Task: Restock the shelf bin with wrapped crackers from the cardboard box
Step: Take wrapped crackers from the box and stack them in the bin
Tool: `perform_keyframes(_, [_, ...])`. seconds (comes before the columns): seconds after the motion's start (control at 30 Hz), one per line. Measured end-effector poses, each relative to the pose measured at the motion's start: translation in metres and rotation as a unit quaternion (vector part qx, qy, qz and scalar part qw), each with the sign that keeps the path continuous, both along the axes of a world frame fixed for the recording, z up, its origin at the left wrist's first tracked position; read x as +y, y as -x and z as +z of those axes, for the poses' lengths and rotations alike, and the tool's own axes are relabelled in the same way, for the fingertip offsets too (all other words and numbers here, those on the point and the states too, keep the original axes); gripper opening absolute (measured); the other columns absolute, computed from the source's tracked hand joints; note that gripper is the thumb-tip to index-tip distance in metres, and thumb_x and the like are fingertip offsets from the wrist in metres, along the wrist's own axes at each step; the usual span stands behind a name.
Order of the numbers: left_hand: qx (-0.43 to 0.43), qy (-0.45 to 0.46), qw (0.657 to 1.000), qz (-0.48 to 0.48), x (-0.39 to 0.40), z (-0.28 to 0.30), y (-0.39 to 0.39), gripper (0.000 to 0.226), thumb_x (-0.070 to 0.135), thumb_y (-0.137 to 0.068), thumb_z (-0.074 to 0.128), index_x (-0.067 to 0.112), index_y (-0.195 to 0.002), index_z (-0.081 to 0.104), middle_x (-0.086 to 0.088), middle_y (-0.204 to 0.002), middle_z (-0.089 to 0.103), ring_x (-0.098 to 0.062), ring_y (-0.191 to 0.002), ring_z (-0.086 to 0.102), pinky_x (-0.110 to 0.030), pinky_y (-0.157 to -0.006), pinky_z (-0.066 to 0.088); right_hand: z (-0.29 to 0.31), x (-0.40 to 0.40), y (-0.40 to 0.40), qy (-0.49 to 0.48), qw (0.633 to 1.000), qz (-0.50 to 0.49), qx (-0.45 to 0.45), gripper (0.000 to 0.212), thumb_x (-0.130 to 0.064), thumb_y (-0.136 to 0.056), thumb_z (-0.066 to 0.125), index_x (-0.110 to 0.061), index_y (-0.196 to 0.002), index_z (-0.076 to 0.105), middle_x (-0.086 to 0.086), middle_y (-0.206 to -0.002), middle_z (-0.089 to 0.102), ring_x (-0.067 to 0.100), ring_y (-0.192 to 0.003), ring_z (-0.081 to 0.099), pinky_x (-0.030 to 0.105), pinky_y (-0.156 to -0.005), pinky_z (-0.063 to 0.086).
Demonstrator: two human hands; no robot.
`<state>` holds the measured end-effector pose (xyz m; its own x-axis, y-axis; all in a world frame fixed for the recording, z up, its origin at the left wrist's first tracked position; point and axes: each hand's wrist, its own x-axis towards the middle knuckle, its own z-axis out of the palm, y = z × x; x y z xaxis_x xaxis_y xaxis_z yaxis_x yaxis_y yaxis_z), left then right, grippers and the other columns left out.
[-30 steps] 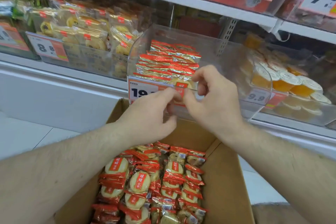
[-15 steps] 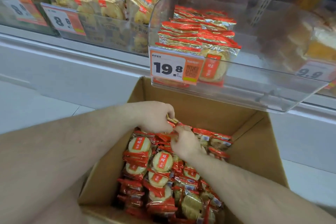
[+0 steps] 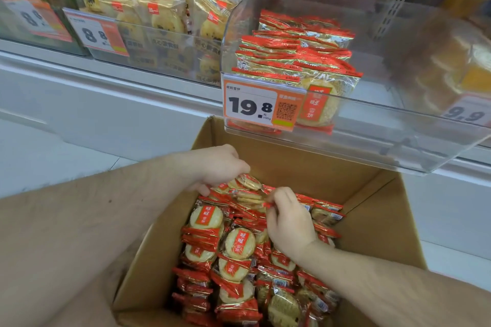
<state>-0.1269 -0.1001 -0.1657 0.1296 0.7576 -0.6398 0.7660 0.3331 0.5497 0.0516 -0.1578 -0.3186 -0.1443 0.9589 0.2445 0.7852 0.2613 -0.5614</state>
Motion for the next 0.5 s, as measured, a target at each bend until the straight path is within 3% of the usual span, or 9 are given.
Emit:
perform_keyframes(0.07, [-0.002,0.046,0.997,0.057,0.001,-0.001,0.001,0.054,0.046,-0.097,0.047,0.025,-0.144,0.032,-0.012,-0.138,0.049,-0.034,-0.114,0.055,-0.050,-0.093,0.050,0.012,-0.012,0.001,-0.033,0.999,0.019,0.015,0.010,-0.029,-0.088,0.035,-0.029,-0.093,0.043,-0.010,-0.100,0.048,0.027,-0.073,0.061,0.047,-0.057,0.052])
perform_keyframes(0.13, [-0.012,0.100,0.990,0.099,0.000,-0.002,0.001,0.056,0.048,-0.098,0.046,0.022,-0.145,0.032,-0.021,-0.145,0.042,-0.045,-0.121,0.051,-0.055,-0.095,0.049,0.027,-0.021,0.007,-0.077,0.997,0.009,0.021,0.008,-0.027,-0.088,0.039,-0.027,-0.092,0.046,-0.010,-0.096,0.050,0.023,-0.067,0.061,0.045,-0.051,0.052])
perform_keyframes(0.2, [-0.044,0.162,0.977,0.131,-0.004,-0.004,-0.001,0.049,0.047,-0.098,0.047,0.012,-0.133,0.045,-0.023,-0.137,0.048,-0.044,-0.112,0.056,-0.051,-0.087,0.053,0.042,-0.022,0.015,-0.110,0.993,-0.014,0.028,0.010,-0.025,-0.088,0.044,-0.023,-0.089,0.053,-0.008,-0.088,0.054,0.018,-0.062,0.058,0.042,-0.049,0.051])
perform_keyframes(0.27, [-0.109,0.197,0.958,0.175,-0.010,-0.009,-0.005,0.033,0.038,-0.098,0.053,0.007,-0.108,0.057,-0.018,-0.108,0.058,-0.036,-0.091,0.061,-0.045,-0.079,0.055,0.053,-0.019,0.023,-0.126,0.990,-0.031,0.049,0.012,-0.024,-0.088,0.046,-0.020,-0.086,0.057,-0.008,-0.083,0.056,0.015,-0.061,0.056,0.039,-0.050,0.050])
perform_keyframes(0.33, [-0.174,0.167,0.943,0.228,-0.013,-0.019,-0.009,0.013,0.016,-0.095,0.058,0.005,-0.103,0.058,-0.016,-0.092,0.061,-0.028,-0.082,0.065,-0.041,-0.079,0.057,0.058,-0.017,0.032,-0.123,0.989,0.003,0.083,0.014,-0.021,-0.087,0.048,-0.018,-0.086,0.061,-0.006,-0.086,0.058,0.014,-0.069,0.058,0.036,-0.055,0.051])
perform_keyframes(0.37, [-0.192,0.125,0.941,0.248,-0.011,-0.025,-0.008,0.021,0.003,-0.091,0.059,0.007,-0.111,0.054,-0.015,-0.095,0.062,-0.026,-0.082,0.066,-0.041,-0.078,0.058,0.057,-0.018,0.035,-0.111,0.988,0.041,0.096,0.016,-0.019,-0.086,0.048,-0.016,-0.089,0.063,-0.004,-0.090,0.059,0.013,-0.073,0.058,0.033,-0.059,0.051])
perform_keyframes(0.43, [-0.181,0.042,0.953,0.240,-0.007,-0.030,-0.004,0.057,-0.009,-0.084,0.060,0.025,-0.127,0.044,-0.012,-0.112,0.057,-0.025,-0.087,0.065,-0.039,-0.073,0.059,0.048,-0.021,0.034,-0.062,0.987,0.094,0.113,0.022,-0.014,-0.081,0.048,-0.014,-0.097,0.064,-0.007,-0.099,0.057,0.007,-0.071,0.055,0.025,-0.061,0.047])
perform_keyframes(0.5, [-0.129,-0.021,0.974,0.183,-0.006,-0.026,0.004,0.070,-0.011,-0.080,0.064,0.034,-0.130,0.043,-0.006,-0.117,0.052,-0.026,-0.092,0.064,-0.035,-0.068,0.058,0.033,-0.018,0.026,0.037,0.992,0.040,0.111,0.029,-0.010,-0.078,0.051,-0.019,-0.103,0.064,-0.016,-0.102,0.052,0.008,-0.064,0.053,0.025,-0.062,0.046])
